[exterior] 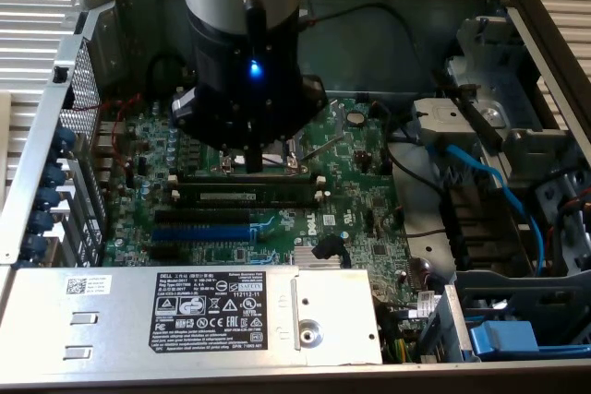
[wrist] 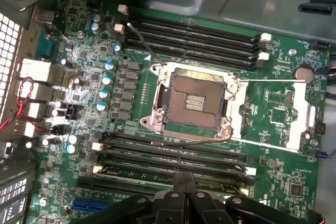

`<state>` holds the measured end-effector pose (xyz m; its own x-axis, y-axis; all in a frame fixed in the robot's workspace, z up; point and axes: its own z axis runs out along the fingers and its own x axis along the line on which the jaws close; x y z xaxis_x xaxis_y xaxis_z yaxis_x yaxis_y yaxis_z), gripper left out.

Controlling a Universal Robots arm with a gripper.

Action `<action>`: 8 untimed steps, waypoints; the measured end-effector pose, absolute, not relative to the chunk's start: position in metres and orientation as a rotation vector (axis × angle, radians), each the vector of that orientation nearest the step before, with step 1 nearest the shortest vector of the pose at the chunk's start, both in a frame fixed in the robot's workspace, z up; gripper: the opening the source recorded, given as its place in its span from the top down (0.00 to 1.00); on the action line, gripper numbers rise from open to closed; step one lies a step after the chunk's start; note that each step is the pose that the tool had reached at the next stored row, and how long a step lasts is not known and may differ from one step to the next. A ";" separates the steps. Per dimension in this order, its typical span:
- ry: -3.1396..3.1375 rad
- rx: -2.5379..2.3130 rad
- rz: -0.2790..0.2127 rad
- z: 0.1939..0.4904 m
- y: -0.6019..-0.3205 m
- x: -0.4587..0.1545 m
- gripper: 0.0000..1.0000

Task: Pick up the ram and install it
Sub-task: 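Press down the ram until it locks into place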

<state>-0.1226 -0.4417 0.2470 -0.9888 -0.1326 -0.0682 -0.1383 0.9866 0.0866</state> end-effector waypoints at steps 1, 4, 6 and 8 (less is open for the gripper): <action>3.070 -0.197 0.140 0.247 -0.442 -0.123 0.90; 3.073 -0.129 0.138 0.247 -0.441 -0.123 0.90; 3.073 -0.102 0.137 0.247 -0.441 -0.123 0.90; 3.074 -0.075 0.136 0.247 -0.441 -0.123 0.90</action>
